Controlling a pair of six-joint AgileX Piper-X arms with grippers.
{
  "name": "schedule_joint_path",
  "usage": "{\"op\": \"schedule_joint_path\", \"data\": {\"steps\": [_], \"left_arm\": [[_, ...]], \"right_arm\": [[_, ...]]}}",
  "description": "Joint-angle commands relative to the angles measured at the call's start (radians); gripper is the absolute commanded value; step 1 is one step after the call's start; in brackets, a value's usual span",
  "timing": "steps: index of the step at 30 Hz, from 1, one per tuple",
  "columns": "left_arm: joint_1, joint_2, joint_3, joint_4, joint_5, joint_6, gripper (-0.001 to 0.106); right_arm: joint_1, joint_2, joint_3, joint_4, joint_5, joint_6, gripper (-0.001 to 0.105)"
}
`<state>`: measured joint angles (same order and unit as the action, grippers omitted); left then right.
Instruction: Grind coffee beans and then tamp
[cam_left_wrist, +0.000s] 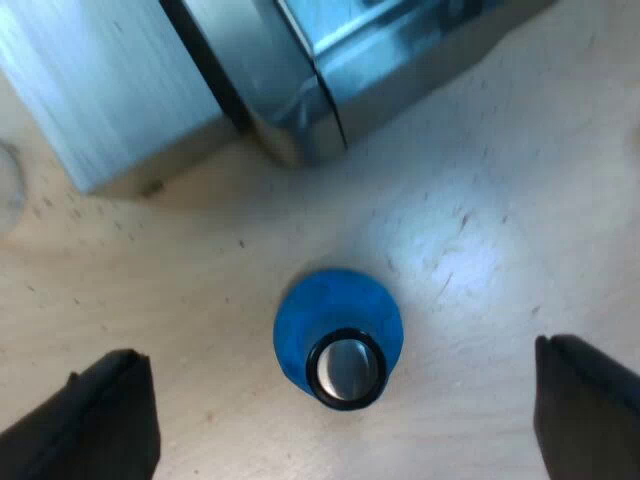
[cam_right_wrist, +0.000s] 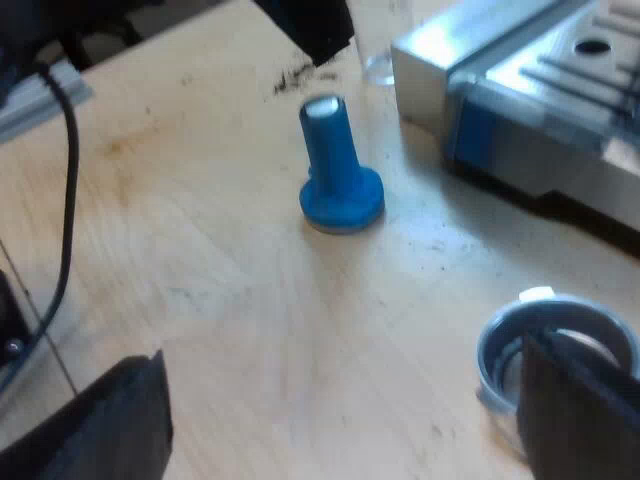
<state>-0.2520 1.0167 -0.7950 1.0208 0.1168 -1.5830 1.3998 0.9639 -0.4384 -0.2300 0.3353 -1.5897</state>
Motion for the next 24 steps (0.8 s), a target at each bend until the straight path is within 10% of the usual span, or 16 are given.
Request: {"op": "schedule_joint_path", "data": {"steps": [1,13,24], "left_arm": [[0.000,-0.221,-0.006,0.001,0.000,-0.015,0.077],[0.000,-0.578,-0.089,-0.081,0.000,-0.015,0.077],[0.000,-0.606,-0.148,-0.231,-0.039,-0.032,0.077]], "right_arm": [[0.001,-0.041,-0.080,0.261,-0.004,-0.003,0.072],[-0.061,-0.063,-0.444,0.796,-0.058,-0.003,0.072],[-0.554,-0.065,-0.695,1.133,-0.322,-0.048,0.072]]}}
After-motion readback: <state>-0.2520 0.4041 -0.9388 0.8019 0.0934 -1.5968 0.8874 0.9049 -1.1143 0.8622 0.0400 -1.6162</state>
